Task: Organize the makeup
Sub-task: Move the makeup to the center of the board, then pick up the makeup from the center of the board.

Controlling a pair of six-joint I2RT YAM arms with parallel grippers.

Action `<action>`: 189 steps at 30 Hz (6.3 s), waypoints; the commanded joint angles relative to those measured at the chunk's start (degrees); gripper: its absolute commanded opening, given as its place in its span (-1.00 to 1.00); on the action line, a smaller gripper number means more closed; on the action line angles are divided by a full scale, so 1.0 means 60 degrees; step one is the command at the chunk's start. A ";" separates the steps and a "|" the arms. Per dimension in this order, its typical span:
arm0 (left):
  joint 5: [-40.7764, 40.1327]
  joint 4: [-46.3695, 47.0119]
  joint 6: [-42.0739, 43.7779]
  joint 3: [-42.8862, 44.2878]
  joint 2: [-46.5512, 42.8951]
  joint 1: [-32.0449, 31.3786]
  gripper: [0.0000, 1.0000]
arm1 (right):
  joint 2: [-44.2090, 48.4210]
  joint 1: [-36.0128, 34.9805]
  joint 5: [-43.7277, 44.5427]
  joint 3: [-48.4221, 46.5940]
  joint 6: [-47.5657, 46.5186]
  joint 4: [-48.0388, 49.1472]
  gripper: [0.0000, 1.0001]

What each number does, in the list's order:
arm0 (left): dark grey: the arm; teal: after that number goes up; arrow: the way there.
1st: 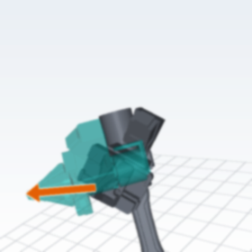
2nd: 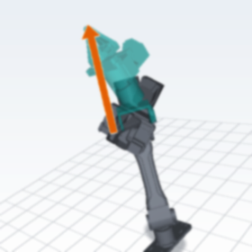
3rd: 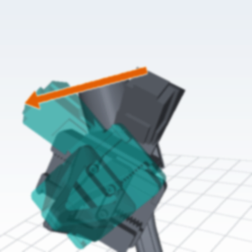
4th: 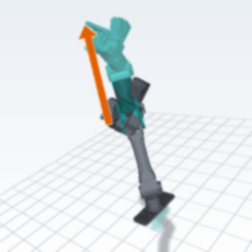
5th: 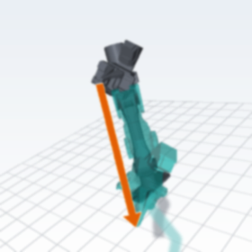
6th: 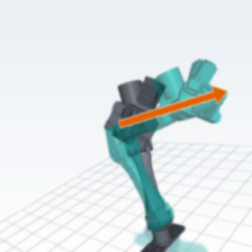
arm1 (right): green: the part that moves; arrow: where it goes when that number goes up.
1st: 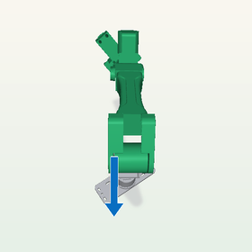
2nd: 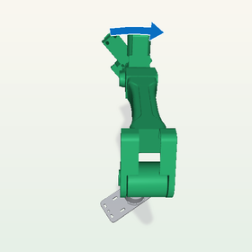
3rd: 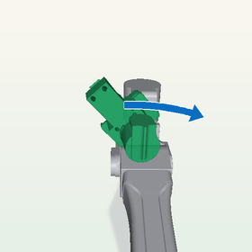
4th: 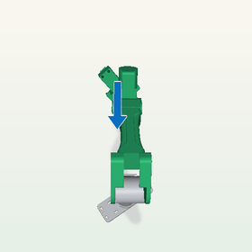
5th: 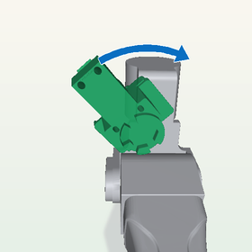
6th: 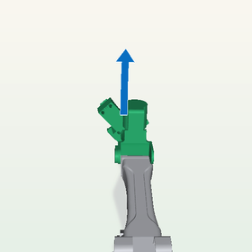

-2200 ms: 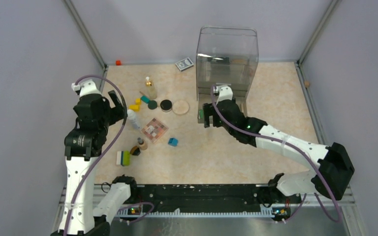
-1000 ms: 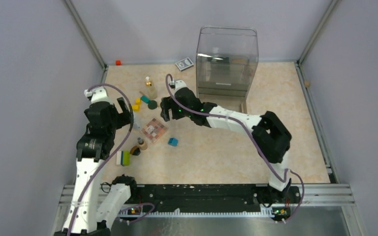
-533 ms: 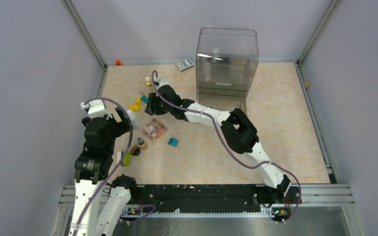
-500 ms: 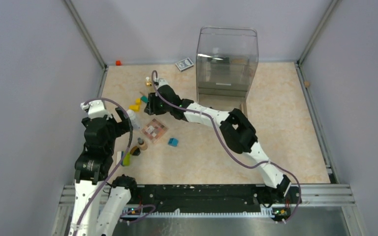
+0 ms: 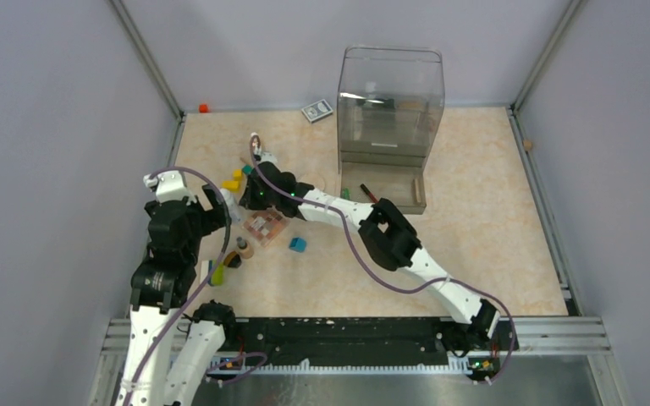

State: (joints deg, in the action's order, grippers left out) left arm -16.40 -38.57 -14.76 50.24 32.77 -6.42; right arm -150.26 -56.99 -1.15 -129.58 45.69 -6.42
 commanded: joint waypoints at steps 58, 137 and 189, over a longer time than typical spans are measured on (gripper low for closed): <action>0.2823 0.1053 -0.1134 -0.0885 0.4331 -0.3478 0.98 | 0.8980 -0.0111 0.1729 1.3083 -0.0200 0.1490 -0.27; 0.4620 0.6261 -0.3989 -0.3540 0.8408 -0.6036 0.34 | 1.1138 0.1842 -0.0035 1.6747 0.0456 0.1703 -0.34; 0.5063 0.7278 -0.4304 -0.1048 0.8935 -0.6885 -0.38 | 1.3932 0.2120 0.0641 1.6612 0.0376 0.1162 -0.62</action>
State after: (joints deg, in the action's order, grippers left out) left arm 12.23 0.69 -40.51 39.29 88.03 -46.48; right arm -69.69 -44.71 3.95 -28.51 46.33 -4.40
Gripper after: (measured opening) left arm 0.319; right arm 0.187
